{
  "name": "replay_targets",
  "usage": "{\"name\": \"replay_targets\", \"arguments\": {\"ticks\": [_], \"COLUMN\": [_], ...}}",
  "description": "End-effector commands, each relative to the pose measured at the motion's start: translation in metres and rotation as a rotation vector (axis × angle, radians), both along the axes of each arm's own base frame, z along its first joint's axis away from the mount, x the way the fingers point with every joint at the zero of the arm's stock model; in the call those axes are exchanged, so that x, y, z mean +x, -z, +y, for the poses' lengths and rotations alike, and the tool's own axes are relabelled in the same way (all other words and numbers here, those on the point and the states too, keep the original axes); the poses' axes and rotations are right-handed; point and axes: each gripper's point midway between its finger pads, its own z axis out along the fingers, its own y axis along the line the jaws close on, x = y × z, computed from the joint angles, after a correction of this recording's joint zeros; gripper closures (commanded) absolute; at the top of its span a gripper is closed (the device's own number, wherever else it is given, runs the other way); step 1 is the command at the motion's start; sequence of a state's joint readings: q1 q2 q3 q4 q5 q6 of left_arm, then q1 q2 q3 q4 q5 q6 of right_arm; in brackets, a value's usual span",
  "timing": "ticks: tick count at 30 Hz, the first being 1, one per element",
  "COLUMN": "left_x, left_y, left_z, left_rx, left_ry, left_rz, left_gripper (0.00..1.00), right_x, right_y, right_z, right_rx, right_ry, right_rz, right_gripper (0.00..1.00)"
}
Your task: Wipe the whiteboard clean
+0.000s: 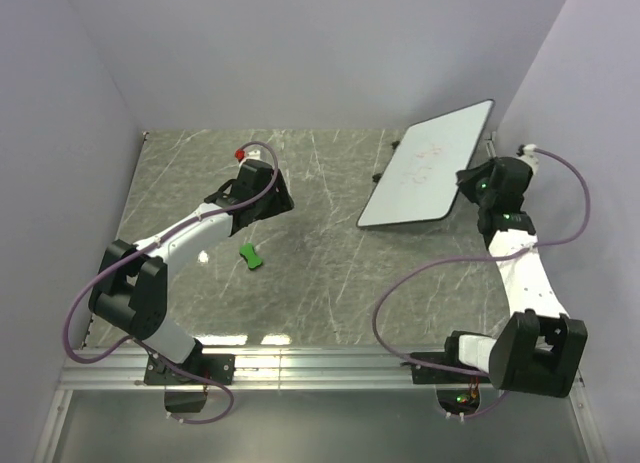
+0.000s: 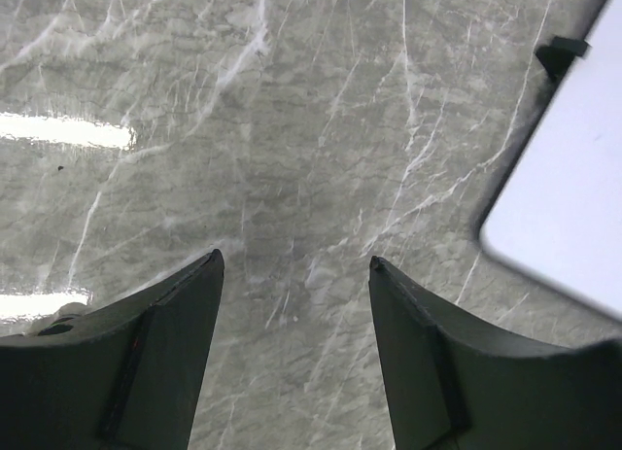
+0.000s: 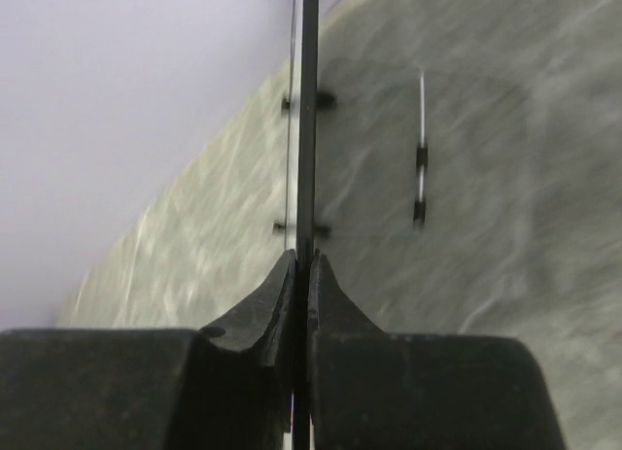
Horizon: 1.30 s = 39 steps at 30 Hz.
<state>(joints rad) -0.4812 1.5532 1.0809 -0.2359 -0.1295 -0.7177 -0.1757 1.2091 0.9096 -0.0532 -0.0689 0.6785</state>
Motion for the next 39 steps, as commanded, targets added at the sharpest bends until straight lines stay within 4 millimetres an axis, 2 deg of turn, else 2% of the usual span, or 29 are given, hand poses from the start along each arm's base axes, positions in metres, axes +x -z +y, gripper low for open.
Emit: {"name": "replay_targets", "arguments": {"ticks": [1, 6, 10, 12, 14, 19, 26, 34, 35, 36, 37, 38, 39], "left_x": [0.012, 0.013, 0.012, 0.011, 0.01, 0.008, 0.009, 0.01, 0.01, 0.01, 0.01, 0.01, 0.011], "left_y": [-0.018, -0.023, -0.024, -0.024, -0.026, -0.026, -0.031, -0.03, -0.031, -0.03, -0.03, -0.029, -0.03], "left_z": [0.0, 0.0, 0.001, 0.003, 0.004, 0.006, 0.004, 0.004, 0.004, 0.004, 0.004, 0.003, 0.003], "left_rx": [-0.004, -0.005, -0.004, 0.001, 0.0, 0.007, 0.006, 0.006, 0.004, 0.005, 0.002, 0.0, -0.001], "left_ry": [-0.012, -0.012, -0.015, -0.022, -0.023, -0.028, -0.023, -0.034, -0.035, -0.036, -0.039, -0.038, -0.039], "left_rz": [-0.061, -0.067, -0.068, -0.065, -0.069, -0.065, -0.063, -0.044, -0.045, -0.042, -0.04, -0.037, -0.037], "left_gripper": [0.33, 0.33, 0.33, 0.33, 0.33, 0.34, 0.35, 0.37, 0.37, 0.37, 0.37, 0.38, 0.38], "right_x": [-0.029, -0.047, -0.064, -0.071, -0.082, -0.106, -0.141, -0.204, -0.208, -0.212, -0.218, -0.216, -0.215], "right_y": [0.02, 0.005, -0.001, 0.0, -0.005, -0.009, -0.027, -0.059, -0.062, -0.074, -0.075, -0.078, -0.095], "right_z": [0.078, 0.107, 0.138, 0.145, 0.165, 0.191, 0.205, 0.217, 0.216, 0.216, 0.215, 0.211, 0.208], "right_rx": [0.074, 0.108, 0.192, 0.223, 0.239, 0.291, 0.343, 0.419, 0.407, 0.386, 0.391, 0.337, 0.287], "right_ry": [-0.306, -0.406, -0.55, -0.586, -0.685, -0.86, -0.955, -1.117, -1.128, -1.142, -1.14, -1.114, -1.091], "right_rz": [0.087, 0.053, 0.007, -0.001, -0.016, -0.026, -0.02, 0.001, 0.002, -0.018, 0.008, -0.014, -0.047], "right_gripper": [1.0, 1.0, 1.0, 1.0, 1.0, 1.0, 1.0, 1.0, 1.0, 1.0, 1.0, 1.0, 1.0]}}
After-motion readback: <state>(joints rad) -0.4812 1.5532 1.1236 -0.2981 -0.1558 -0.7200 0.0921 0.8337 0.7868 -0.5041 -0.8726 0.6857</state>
